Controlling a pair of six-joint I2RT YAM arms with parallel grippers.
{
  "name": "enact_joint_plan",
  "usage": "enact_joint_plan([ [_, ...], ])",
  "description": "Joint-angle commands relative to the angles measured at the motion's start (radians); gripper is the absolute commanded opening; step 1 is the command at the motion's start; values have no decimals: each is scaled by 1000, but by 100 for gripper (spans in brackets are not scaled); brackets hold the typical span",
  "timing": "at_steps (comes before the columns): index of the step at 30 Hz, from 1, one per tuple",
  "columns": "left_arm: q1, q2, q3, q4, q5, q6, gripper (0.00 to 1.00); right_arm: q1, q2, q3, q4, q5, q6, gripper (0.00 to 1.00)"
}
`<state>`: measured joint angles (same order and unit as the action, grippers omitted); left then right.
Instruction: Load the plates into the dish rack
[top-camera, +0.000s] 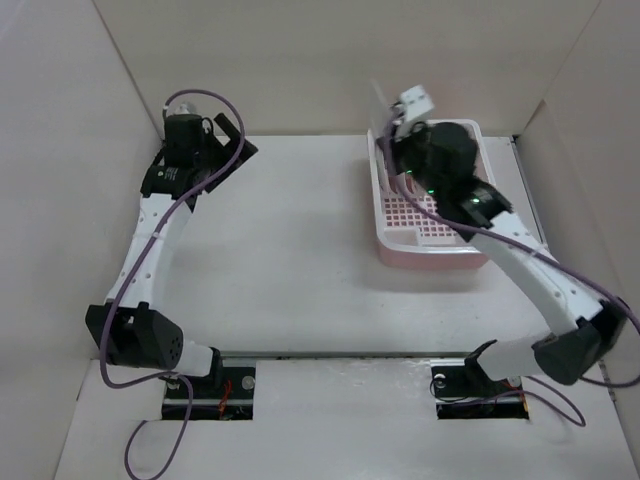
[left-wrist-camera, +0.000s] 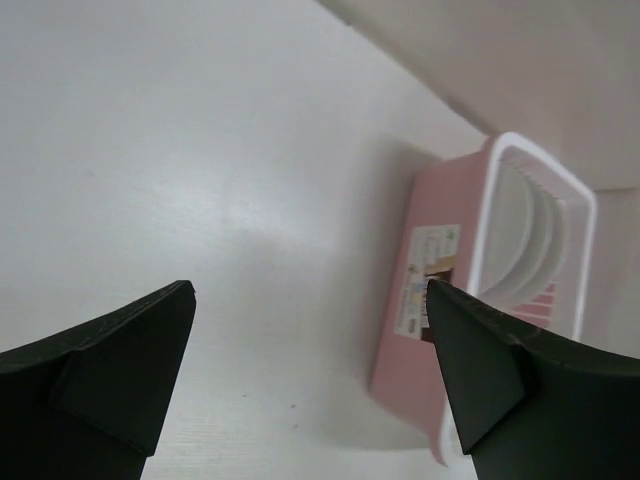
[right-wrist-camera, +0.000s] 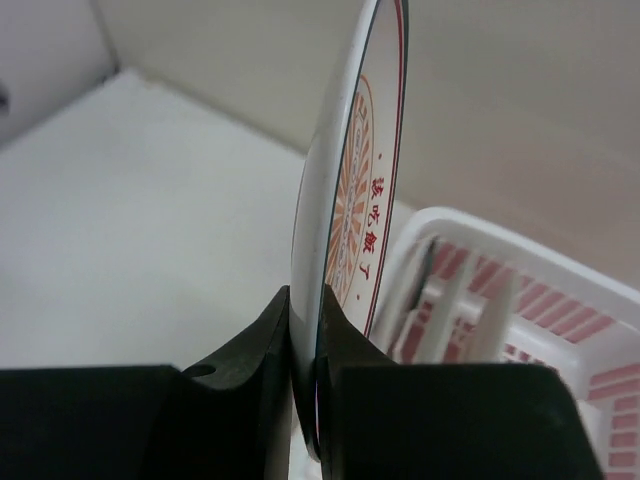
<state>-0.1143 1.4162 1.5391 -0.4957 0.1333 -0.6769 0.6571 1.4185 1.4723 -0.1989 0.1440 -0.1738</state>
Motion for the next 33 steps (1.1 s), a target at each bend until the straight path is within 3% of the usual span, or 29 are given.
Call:
enact_joint_plan([
  [1, 13, -16, -118, 35, -64, 43, 100, -163, -130, -42, 116, -88, 167, 0],
  [3, 13, -16, -160, 55, -64, 43, 100, -305, -158, -66, 116, -191, 195, 0],
  [11, 13, 44, -269, 120, -27, 43, 100, -624, -69, -89, 130, -490, 209, 0],
  [16, 13, 66, -300, 129, 5, 54, 100, -678, 51, -52, 130, -520, 209, 0],
  [33, 13, 56, -272, 106, -27, 106, 100, -679, 220, -61, 95, -446, 160, 0],
])
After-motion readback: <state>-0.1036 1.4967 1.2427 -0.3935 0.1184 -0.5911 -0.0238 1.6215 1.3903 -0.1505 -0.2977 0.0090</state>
